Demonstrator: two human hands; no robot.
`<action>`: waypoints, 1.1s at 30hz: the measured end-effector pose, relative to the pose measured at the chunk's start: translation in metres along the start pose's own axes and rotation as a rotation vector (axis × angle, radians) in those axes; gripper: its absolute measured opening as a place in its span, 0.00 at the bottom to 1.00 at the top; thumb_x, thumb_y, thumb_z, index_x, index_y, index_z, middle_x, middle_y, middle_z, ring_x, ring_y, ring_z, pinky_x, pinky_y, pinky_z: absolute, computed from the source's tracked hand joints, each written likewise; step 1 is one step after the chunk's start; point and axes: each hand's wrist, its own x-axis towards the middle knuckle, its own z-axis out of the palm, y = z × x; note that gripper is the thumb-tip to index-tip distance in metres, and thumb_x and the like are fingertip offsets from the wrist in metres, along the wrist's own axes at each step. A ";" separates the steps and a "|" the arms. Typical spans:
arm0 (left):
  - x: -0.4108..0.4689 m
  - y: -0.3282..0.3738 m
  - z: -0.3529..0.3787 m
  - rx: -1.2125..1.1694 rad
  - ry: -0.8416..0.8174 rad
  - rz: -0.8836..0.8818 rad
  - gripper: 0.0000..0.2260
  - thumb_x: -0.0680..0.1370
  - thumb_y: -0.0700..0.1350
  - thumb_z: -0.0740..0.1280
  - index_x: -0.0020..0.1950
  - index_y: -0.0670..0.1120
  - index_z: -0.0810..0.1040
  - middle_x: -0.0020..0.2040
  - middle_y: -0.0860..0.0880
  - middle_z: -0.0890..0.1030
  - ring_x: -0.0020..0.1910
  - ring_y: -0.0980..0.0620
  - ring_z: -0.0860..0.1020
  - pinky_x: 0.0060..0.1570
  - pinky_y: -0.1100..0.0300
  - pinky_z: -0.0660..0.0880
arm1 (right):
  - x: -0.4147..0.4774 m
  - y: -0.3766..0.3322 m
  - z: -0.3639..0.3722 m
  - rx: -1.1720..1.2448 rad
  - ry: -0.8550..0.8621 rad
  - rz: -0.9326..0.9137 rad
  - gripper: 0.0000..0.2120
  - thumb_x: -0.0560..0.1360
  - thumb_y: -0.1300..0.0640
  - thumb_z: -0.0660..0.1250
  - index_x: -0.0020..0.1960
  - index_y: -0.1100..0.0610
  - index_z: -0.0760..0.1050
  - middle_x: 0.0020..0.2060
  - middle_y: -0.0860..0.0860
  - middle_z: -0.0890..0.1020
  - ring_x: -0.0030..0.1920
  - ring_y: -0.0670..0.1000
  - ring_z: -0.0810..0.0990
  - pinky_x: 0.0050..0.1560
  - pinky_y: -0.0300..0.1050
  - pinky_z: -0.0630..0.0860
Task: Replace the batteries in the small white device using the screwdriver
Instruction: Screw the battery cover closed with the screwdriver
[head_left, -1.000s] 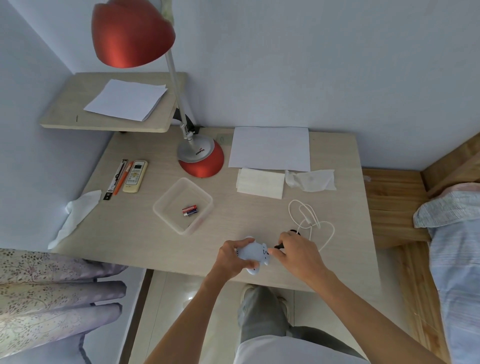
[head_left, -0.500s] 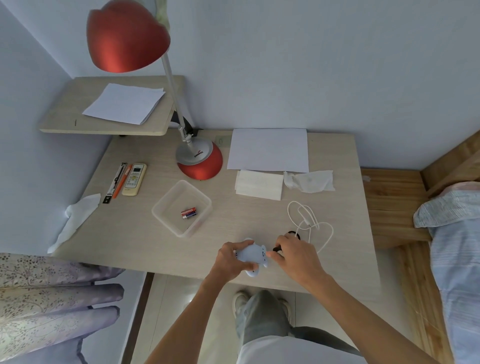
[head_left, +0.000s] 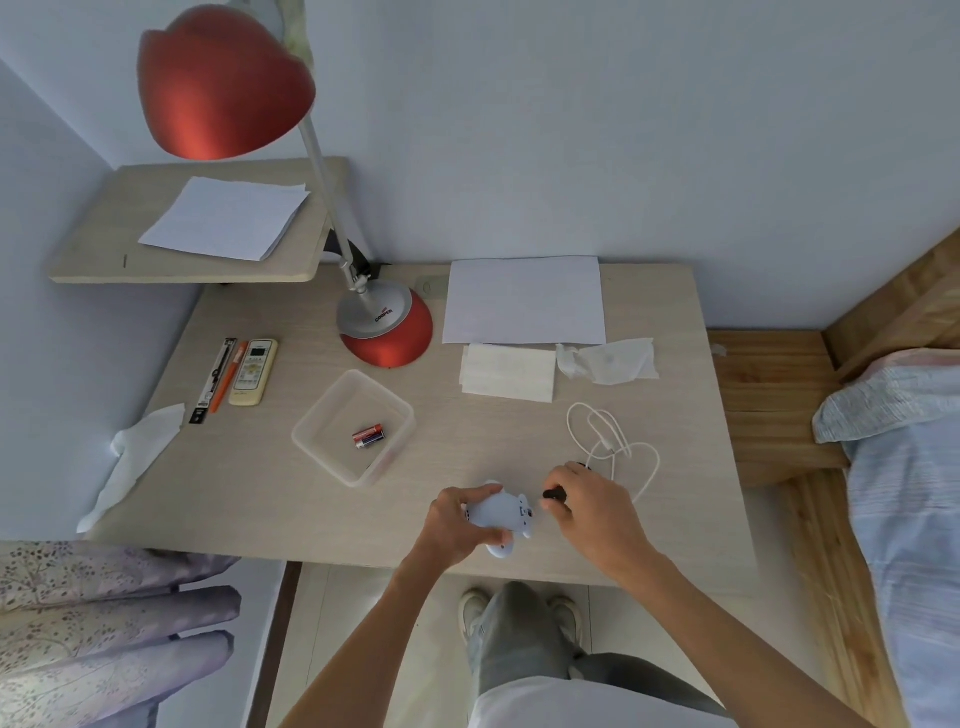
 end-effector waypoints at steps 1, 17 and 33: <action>0.001 0.000 -0.001 -0.008 0.013 0.005 0.33 0.65 0.49 0.87 0.69 0.55 0.84 0.66 0.52 0.79 0.63 0.50 0.77 0.61 0.58 0.80 | -0.001 0.002 -0.005 0.067 0.051 0.049 0.04 0.79 0.52 0.73 0.51 0.49 0.79 0.45 0.42 0.81 0.43 0.45 0.81 0.43 0.44 0.79; 0.044 0.037 -0.017 -0.223 0.069 0.072 0.29 0.64 0.41 0.87 0.64 0.55 0.87 0.58 0.56 0.86 0.53 0.55 0.83 0.58 0.51 0.83 | -0.018 0.115 -0.024 0.381 0.606 0.850 0.04 0.75 0.56 0.76 0.49 0.51 0.84 0.42 0.47 0.86 0.42 0.51 0.84 0.39 0.47 0.81; 0.043 0.014 -0.027 -0.232 0.058 0.044 0.32 0.65 0.43 0.88 0.68 0.53 0.85 0.63 0.49 0.83 0.60 0.47 0.82 0.58 0.51 0.84 | -0.029 0.135 0.009 0.331 0.451 0.892 0.05 0.72 0.50 0.77 0.44 0.50 0.84 0.39 0.45 0.86 0.40 0.50 0.82 0.41 0.50 0.81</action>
